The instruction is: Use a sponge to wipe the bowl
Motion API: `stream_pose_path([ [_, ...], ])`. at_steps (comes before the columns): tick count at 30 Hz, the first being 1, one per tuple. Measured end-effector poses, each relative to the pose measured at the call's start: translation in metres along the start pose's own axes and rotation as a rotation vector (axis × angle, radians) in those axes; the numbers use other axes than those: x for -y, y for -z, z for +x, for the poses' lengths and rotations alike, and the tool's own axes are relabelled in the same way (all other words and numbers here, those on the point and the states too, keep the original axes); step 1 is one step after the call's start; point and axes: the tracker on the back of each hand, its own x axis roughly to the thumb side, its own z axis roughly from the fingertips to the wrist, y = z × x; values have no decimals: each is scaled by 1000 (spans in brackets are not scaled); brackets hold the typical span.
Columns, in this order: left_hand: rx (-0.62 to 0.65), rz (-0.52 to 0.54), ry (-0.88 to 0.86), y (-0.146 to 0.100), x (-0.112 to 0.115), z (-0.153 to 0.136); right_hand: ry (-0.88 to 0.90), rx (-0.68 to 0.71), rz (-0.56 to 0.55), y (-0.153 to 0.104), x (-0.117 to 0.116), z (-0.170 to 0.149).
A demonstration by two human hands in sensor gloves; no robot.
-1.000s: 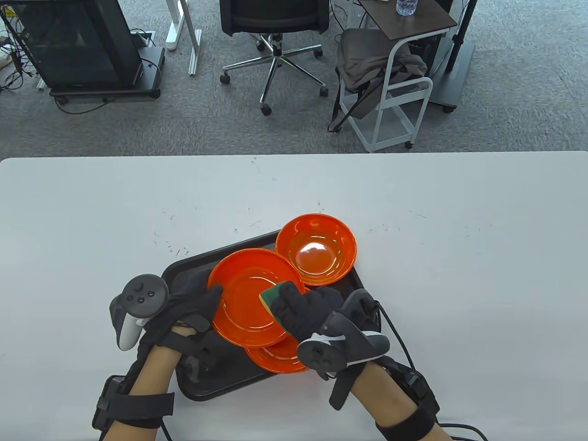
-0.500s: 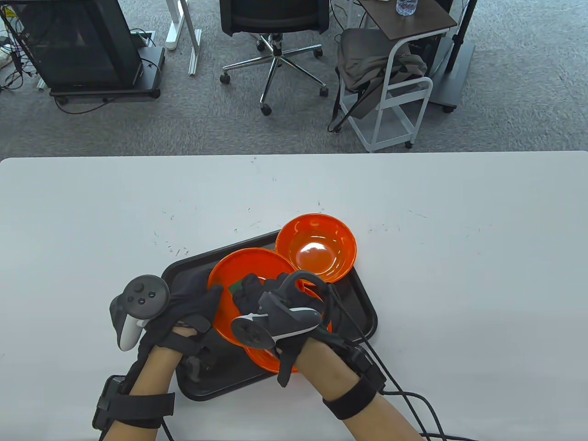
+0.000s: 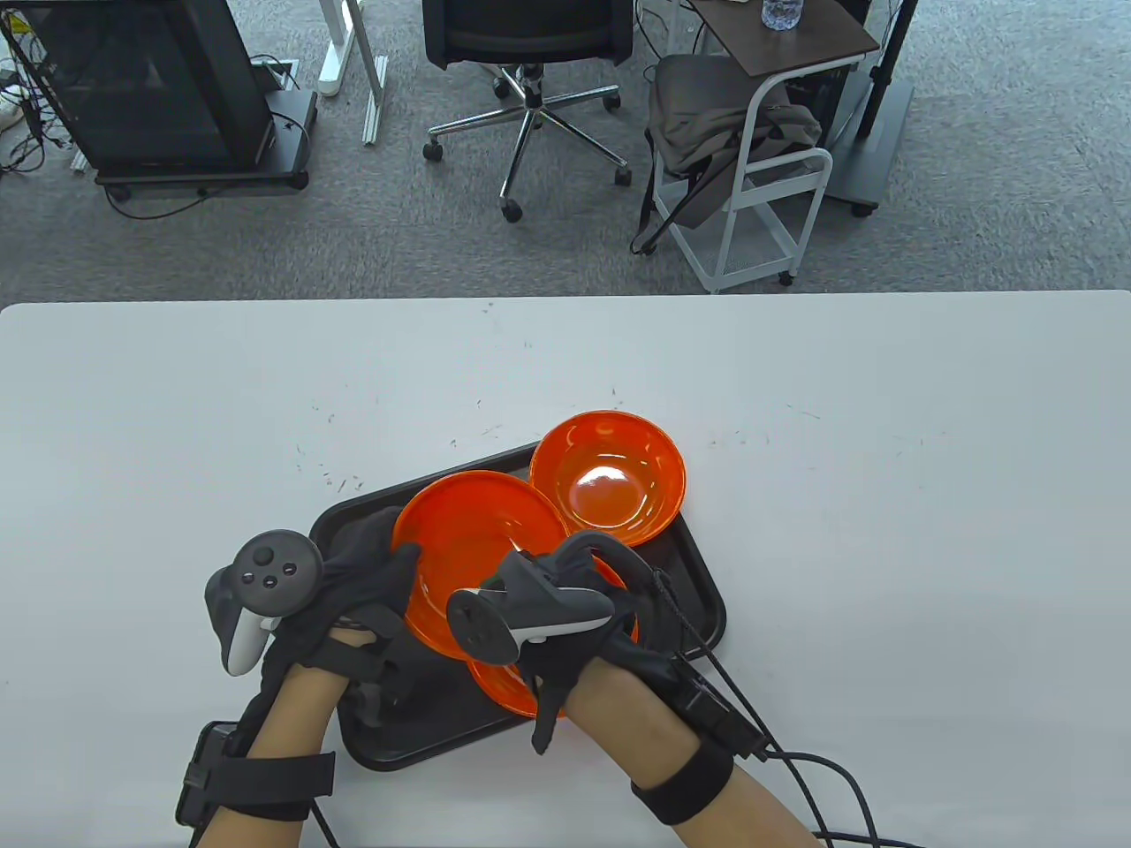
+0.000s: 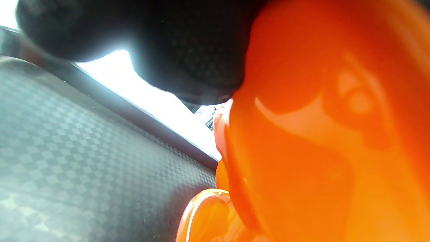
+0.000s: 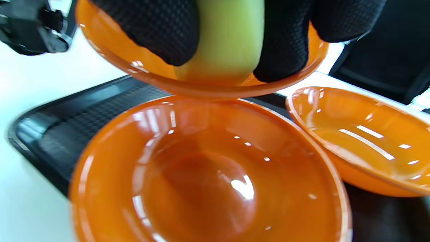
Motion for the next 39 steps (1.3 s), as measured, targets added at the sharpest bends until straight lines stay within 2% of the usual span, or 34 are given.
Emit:
stream_pose_path([
  [4, 0, -14, -14, 0, 0, 1, -90, -69, -65, 0, 0, -4],
  [6, 16, -21, -34, 0, 0, 1, -148, -83, -148, 0, 0, -8],
  [9, 29, -50, -71, 1, 4, 3, -130, -68, -236, 1, -2, -12],
  [14, 51, -55, -55, 1, 9, 6, -118, 5, -334, 5, -5, -12],
  [18, 51, -58, -55, 2, 11, 7, -4, 120, -430, 6, -5, -10],
  [21, 51, -36, -62, 1, 9, 7, 15, 210, -477, 5, -2, -6],
  [24, 48, -12, -63, 0, 6, 6, 98, 306, -473, 3, 1, -4],
  [27, 41, -5, -62, 0, 4, 4, 199, 343, -374, 3, 3, -2],
  [30, 39, 0, -52, 0, 3, 4, 194, 338, -292, 1, 6, 2],
  [34, 36, 32, -34, 0, -1, 3, 177, 269, -126, 0, 7, 6],
  [39, 26, 51, -25, -1, -6, 1, -9, 51, 21, 0, 5, 6],
])
